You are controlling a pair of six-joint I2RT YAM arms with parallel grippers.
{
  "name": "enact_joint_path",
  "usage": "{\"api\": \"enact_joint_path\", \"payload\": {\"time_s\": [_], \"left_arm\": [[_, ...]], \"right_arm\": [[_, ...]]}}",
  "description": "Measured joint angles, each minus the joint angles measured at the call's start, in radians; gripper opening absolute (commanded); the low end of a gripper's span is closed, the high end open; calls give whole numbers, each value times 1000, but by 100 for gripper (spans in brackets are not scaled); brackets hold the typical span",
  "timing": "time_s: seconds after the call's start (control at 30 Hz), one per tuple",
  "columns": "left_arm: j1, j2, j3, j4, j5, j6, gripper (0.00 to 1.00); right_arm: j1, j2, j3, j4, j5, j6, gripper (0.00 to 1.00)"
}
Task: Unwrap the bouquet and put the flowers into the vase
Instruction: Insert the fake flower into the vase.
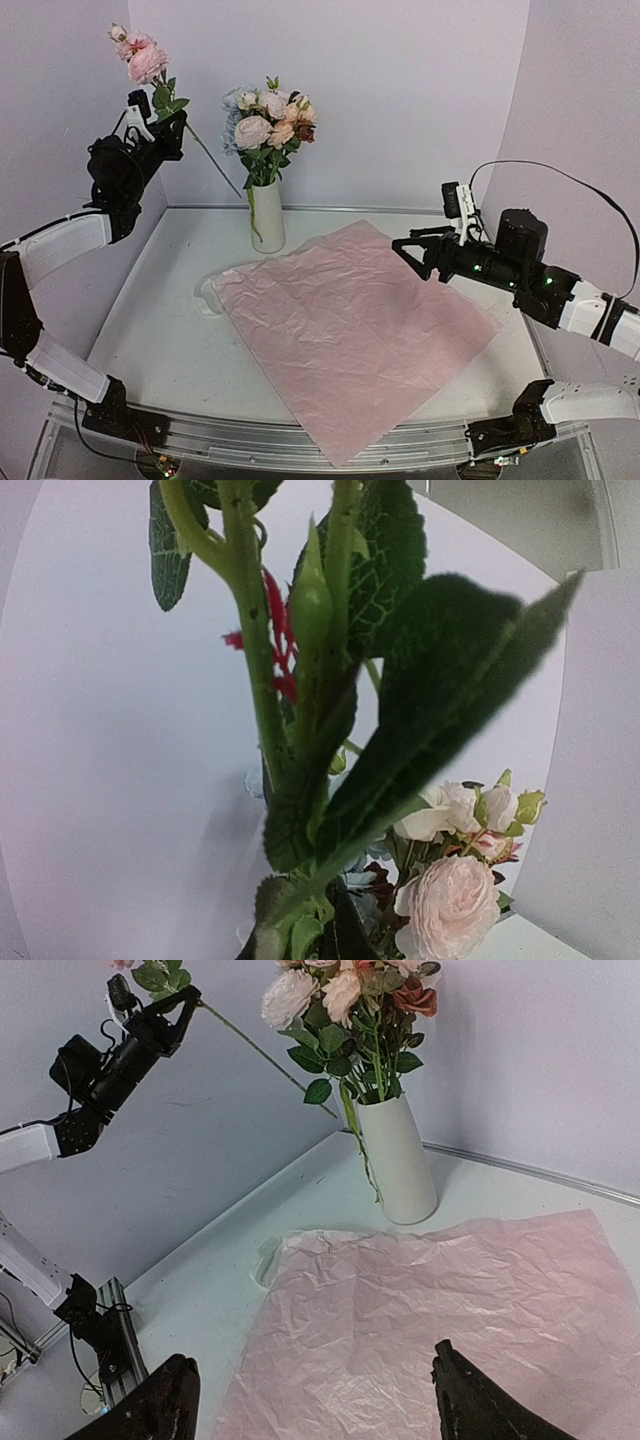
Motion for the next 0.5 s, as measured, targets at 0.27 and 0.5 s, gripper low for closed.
{"api": "enact_joint_path", "payload": {"time_s": [0.27,0.5], "left_arm": [[4,51,28,32,48,-50,1],[4,67,73,65,63,-64,1]], "right_arm": [[0,25,27,0,-2,-7,80],[0,32,29,-1,-2,-8,80]]}}
